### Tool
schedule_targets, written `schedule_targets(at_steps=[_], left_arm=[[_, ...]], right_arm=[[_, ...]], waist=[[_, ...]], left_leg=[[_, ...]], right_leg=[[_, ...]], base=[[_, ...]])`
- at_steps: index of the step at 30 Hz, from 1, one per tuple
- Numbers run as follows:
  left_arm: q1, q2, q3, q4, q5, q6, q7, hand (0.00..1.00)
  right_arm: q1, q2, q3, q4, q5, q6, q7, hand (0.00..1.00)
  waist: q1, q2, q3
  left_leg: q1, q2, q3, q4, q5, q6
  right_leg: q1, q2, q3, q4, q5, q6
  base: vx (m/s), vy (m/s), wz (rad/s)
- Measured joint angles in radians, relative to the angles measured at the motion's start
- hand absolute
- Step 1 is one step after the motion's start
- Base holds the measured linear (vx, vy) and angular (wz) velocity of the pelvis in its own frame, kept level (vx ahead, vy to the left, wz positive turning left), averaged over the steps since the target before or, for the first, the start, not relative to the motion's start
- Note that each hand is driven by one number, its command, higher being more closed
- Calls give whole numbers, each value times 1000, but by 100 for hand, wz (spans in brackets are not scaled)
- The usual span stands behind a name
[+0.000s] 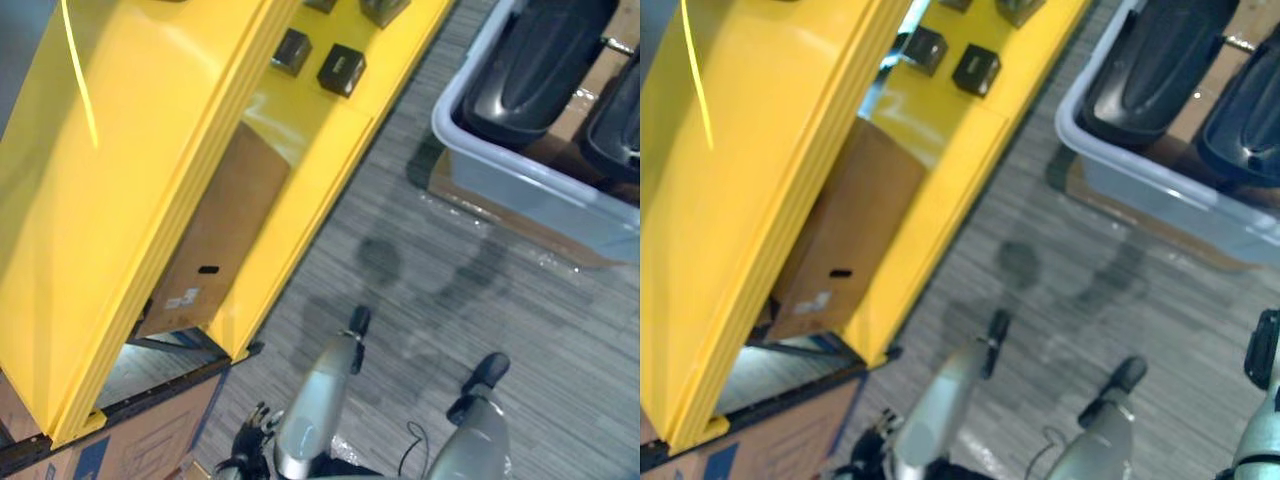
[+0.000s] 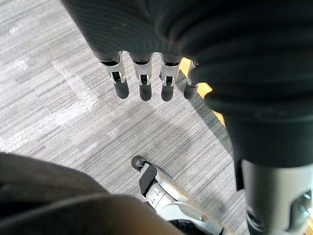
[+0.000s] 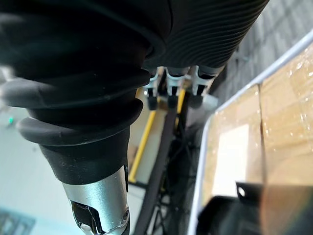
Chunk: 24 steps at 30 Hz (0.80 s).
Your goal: Walk over and take plastic housings, then place them on the shelf
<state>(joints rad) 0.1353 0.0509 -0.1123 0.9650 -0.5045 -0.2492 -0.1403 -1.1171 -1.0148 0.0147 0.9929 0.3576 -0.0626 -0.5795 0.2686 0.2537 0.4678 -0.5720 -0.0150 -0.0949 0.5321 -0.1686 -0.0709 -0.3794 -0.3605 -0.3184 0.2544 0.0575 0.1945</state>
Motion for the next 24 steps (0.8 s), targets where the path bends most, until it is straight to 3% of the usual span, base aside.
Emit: schedule_targets(at_steps=[6,19,24], left_arm=[[-3,0,-16,12,-8,-9,0,0],[-17,-2,-58,47,-39,-11,-22,0],[-18,-2,-61,49,-45,-11,-30,0]], right_arm=[[0,0,17,46,1,48,14,0],[0,0,29,108,3,147,13,0],[5,0,29,160,22,213,31,0]], waist=[[9,3,-2],[46,35,-25],[53,36,-26]], left_leg=[[1,1,0,-1,0,0],[-5,-2,-1,-8,0,0],[-14,-5,-5,-8,0,0]], right_leg=[[0,0,-2,0,0,0],[-2,-1,-7,-7,0,0],[-2,-2,-14,-14,0,0]], base=[[0,0,0],[0,0,0],[-5,-17,3]])
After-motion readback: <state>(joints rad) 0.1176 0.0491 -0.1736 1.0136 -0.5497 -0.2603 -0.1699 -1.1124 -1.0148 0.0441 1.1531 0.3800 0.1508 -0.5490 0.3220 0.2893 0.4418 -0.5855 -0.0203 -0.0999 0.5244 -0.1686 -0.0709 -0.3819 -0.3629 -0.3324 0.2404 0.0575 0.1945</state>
